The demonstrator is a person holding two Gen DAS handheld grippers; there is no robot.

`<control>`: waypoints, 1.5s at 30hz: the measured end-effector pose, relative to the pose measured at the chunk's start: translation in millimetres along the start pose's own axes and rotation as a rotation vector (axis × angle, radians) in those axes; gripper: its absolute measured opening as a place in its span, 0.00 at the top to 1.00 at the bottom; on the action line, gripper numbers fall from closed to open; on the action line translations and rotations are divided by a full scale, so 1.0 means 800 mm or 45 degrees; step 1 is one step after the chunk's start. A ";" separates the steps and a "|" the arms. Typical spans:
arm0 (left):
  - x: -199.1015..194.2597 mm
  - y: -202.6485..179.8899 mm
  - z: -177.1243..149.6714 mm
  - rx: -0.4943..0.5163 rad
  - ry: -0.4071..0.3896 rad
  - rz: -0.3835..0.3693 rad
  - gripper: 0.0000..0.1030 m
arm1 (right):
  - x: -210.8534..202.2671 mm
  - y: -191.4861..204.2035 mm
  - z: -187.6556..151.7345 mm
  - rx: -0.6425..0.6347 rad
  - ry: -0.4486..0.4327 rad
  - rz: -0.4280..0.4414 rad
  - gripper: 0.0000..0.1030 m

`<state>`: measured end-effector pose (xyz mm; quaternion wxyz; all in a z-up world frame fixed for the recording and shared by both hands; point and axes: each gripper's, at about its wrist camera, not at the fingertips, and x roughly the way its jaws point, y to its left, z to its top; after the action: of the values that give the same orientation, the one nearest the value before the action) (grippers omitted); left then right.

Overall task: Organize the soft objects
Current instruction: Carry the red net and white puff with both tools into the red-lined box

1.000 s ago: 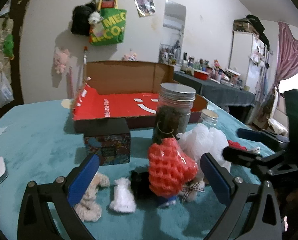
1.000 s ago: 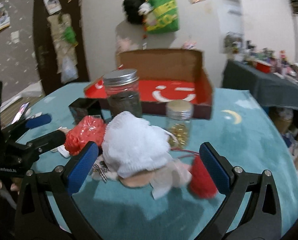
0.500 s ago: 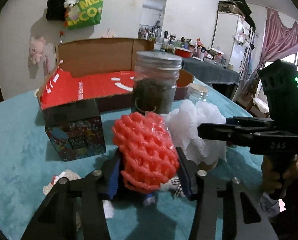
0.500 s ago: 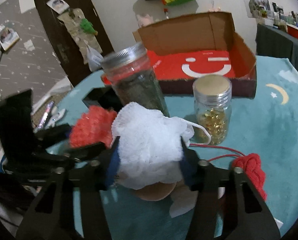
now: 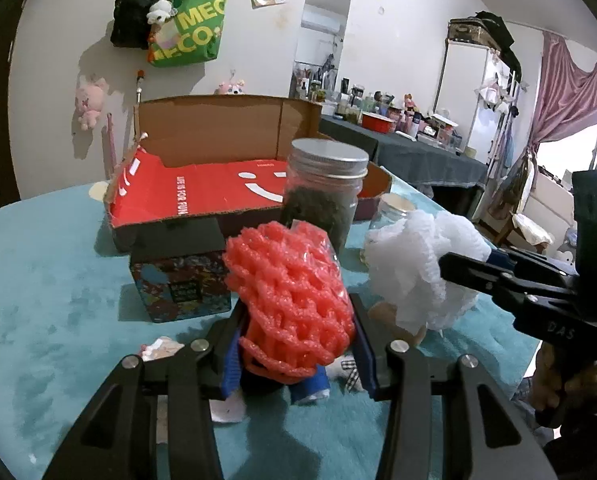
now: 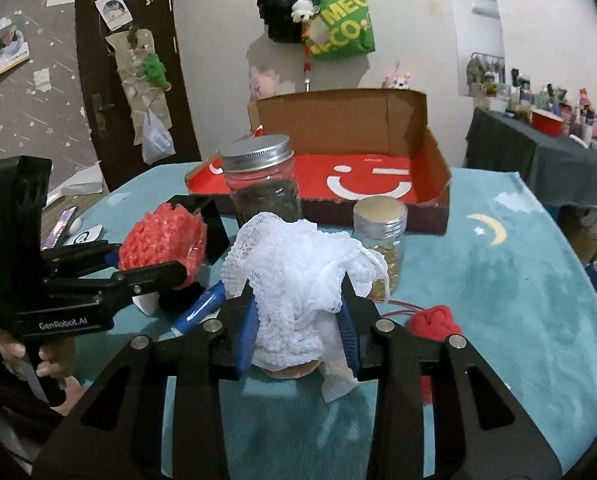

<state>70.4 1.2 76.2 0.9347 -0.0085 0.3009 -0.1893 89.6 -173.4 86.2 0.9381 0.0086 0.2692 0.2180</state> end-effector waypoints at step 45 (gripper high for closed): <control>0.212 0.112 0.273 0.204 0.323 0.105 0.53 | 0.247 -0.070 0.273 -0.286 0.248 -0.135 0.68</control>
<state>351.6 2.0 148.4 0.8939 0.1023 0.4004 -0.1737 373.6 -120.4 166.3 0.9128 -0.1318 0.3328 0.1966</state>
